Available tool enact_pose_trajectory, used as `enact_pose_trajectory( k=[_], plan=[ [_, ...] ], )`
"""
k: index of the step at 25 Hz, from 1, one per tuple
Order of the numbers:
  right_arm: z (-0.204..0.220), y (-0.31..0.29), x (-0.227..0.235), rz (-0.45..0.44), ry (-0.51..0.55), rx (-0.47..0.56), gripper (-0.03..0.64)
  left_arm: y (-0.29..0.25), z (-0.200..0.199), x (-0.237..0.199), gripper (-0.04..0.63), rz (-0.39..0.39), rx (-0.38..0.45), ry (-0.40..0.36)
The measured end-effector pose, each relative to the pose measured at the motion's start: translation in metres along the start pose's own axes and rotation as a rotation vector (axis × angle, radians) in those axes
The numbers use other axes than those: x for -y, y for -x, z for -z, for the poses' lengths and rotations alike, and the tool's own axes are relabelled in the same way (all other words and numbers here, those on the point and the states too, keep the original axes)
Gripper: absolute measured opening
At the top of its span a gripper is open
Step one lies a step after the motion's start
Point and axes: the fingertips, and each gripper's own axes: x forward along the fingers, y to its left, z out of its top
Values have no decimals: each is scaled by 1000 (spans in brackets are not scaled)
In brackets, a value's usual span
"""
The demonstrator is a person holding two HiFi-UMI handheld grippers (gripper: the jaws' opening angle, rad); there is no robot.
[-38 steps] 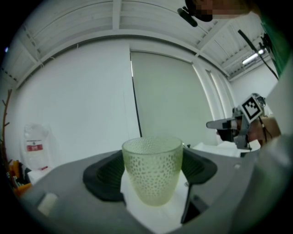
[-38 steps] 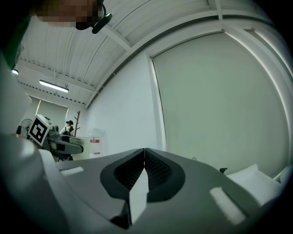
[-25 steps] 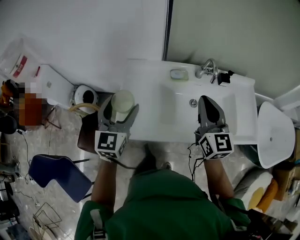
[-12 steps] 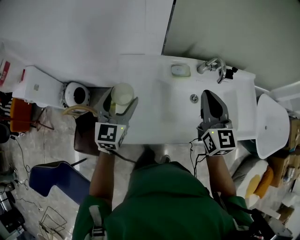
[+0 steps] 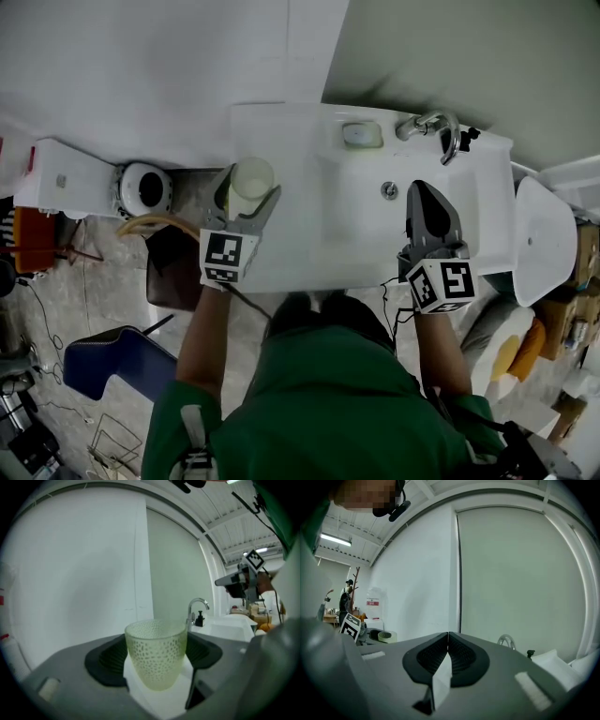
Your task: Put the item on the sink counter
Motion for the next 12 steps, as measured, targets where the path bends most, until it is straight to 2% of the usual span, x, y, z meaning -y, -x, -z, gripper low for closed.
enact_pose_trajectory(
  k=[8, 12],
  plan=[
    [25, -22, 18, -38, -34, -37, 2, -32, 29, -10, 374, -32, -50, 12],
    [37, -32, 23, -45, -50, -55, 2, -48, 42, -12, 376, -24, -72, 19]
  ],
)
